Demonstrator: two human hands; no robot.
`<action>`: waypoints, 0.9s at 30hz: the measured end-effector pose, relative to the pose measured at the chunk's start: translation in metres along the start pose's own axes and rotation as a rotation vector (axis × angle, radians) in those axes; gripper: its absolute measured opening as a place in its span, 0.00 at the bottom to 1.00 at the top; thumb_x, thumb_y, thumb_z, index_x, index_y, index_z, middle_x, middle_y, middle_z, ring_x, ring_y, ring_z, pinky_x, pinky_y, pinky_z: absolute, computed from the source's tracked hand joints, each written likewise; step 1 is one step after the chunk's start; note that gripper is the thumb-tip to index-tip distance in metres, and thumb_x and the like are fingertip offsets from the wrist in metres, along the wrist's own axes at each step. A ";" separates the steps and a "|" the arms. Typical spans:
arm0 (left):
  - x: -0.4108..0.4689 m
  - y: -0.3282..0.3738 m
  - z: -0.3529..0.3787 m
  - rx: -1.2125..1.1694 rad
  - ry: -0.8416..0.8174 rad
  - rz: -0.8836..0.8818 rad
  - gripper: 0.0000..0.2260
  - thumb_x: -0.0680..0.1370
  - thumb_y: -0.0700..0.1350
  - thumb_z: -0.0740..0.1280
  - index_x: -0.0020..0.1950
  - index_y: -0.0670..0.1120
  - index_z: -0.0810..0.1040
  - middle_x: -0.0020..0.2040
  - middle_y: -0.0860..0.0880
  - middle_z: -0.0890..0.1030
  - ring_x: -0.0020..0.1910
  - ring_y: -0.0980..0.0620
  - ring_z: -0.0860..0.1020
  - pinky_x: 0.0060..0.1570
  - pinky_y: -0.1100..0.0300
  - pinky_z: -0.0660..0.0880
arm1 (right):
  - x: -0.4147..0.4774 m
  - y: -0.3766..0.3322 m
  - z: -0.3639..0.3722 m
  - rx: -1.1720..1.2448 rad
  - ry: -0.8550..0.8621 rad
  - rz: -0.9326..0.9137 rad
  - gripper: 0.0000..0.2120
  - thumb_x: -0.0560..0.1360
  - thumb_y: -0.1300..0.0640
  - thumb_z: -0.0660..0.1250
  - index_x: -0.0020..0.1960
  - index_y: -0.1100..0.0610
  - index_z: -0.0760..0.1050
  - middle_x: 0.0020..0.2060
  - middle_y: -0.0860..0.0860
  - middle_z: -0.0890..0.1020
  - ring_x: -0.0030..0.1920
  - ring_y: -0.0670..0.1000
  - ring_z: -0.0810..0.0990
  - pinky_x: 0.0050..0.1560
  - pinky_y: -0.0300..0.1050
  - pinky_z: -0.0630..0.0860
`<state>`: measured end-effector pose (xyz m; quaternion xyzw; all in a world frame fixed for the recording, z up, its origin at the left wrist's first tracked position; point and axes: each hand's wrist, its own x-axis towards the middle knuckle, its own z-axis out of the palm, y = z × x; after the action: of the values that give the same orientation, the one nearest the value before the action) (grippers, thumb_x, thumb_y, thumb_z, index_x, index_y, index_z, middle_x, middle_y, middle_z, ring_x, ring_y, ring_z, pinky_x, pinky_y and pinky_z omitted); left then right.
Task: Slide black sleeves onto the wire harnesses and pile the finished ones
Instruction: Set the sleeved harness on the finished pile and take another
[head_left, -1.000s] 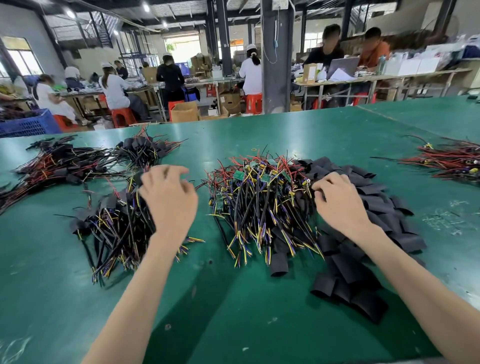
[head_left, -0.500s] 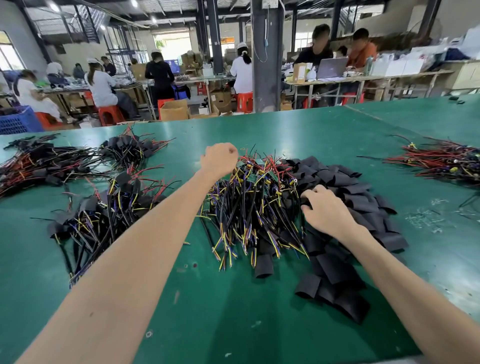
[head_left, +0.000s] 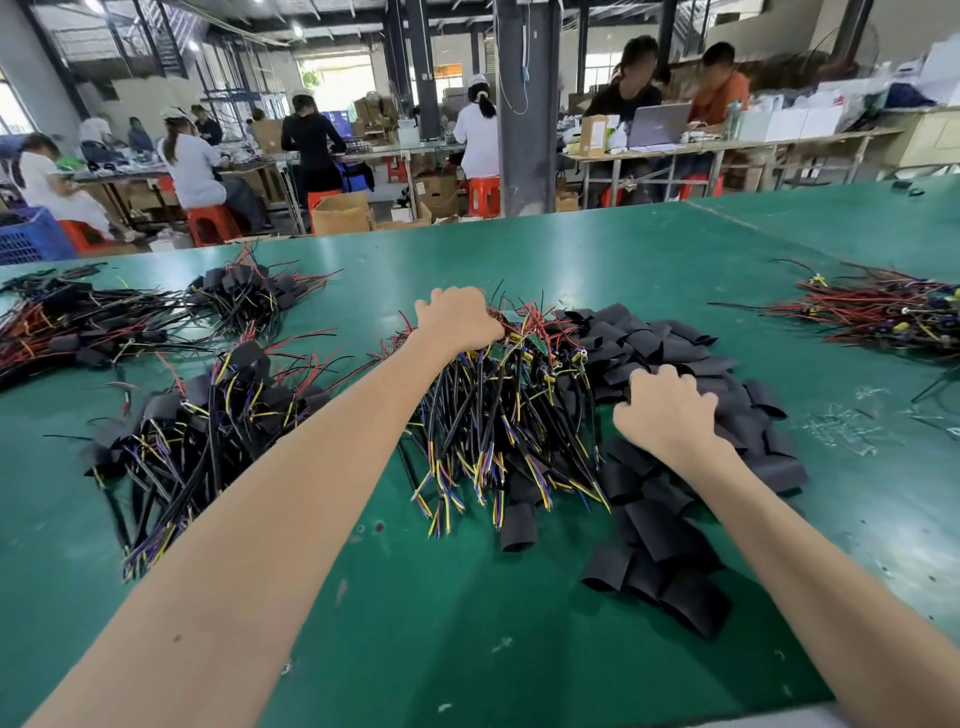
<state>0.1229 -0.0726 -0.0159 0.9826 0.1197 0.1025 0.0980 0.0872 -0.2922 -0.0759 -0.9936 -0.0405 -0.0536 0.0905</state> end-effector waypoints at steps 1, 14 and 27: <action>-0.001 0.001 -0.001 -0.004 0.014 0.008 0.07 0.71 0.47 0.65 0.38 0.44 0.75 0.49 0.40 0.80 0.54 0.42 0.74 0.54 0.50 0.65 | 0.000 0.000 0.000 0.020 -0.001 -0.016 0.11 0.75 0.56 0.60 0.54 0.61 0.69 0.57 0.59 0.71 0.60 0.62 0.68 0.58 0.56 0.65; -0.011 0.002 -0.008 0.141 0.044 0.079 0.11 0.73 0.46 0.65 0.33 0.45 0.68 0.36 0.45 0.75 0.44 0.46 0.70 0.54 0.50 0.63 | 0.002 0.006 -0.005 0.037 -0.002 0.110 0.14 0.75 0.56 0.60 0.59 0.61 0.69 0.62 0.61 0.68 0.64 0.63 0.64 0.60 0.59 0.65; -0.018 0.003 -0.004 0.156 0.124 0.028 0.13 0.73 0.46 0.64 0.31 0.46 0.65 0.33 0.49 0.70 0.44 0.46 0.68 0.51 0.51 0.61 | 0.002 0.002 -0.006 0.318 0.053 -0.085 0.16 0.71 0.67 0.62 0.59 0.67 0.69 0.56 0.63 0.68 0.51 0.64 0.72 0.52 0.50 0.67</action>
<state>0.1053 -0.0790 -0.0148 0.9806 0.1196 0.1550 0.0121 0.0891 -0.2951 -0.0701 -0.9624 -0.0882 -0.0767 0.2453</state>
